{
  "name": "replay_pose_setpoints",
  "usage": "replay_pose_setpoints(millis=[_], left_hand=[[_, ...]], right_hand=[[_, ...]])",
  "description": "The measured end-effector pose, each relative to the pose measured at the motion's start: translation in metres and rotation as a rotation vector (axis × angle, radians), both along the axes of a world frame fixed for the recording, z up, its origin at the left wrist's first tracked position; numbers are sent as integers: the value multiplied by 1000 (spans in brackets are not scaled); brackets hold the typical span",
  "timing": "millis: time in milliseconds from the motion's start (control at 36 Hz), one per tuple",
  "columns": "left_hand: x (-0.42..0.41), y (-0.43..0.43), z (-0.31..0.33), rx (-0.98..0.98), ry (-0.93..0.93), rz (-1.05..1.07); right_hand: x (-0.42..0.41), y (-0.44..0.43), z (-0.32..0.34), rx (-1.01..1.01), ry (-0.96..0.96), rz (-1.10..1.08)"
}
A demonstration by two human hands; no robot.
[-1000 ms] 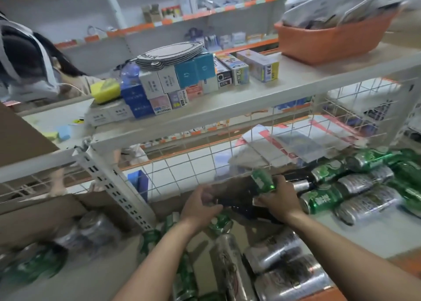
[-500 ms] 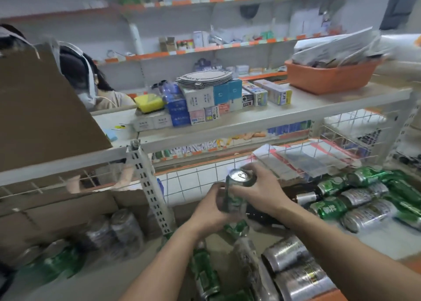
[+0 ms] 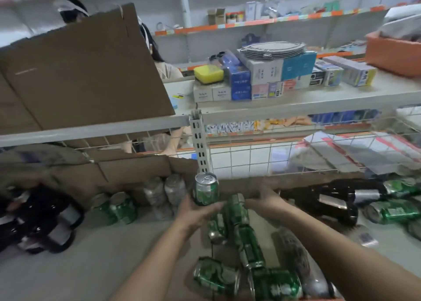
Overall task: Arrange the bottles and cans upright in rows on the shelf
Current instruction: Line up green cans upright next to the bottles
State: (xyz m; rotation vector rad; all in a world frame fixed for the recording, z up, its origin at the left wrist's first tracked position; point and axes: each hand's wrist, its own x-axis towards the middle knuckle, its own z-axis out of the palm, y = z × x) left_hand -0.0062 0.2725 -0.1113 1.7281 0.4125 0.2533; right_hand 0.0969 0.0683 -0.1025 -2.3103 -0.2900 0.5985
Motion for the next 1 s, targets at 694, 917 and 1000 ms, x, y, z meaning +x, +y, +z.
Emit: replay_pose_setpoints(millis=[694,917,1000], left_hand=[[-19,41,-1,-60,22,93],[-31,55,30,-63,-78,26],[-40,64,34,-33,-83,16]], right_hand=[[-2,37,-14,225,-123,-297],[-34,60,75,1109,49,-521],[-46,87,77,929,126,-425]])
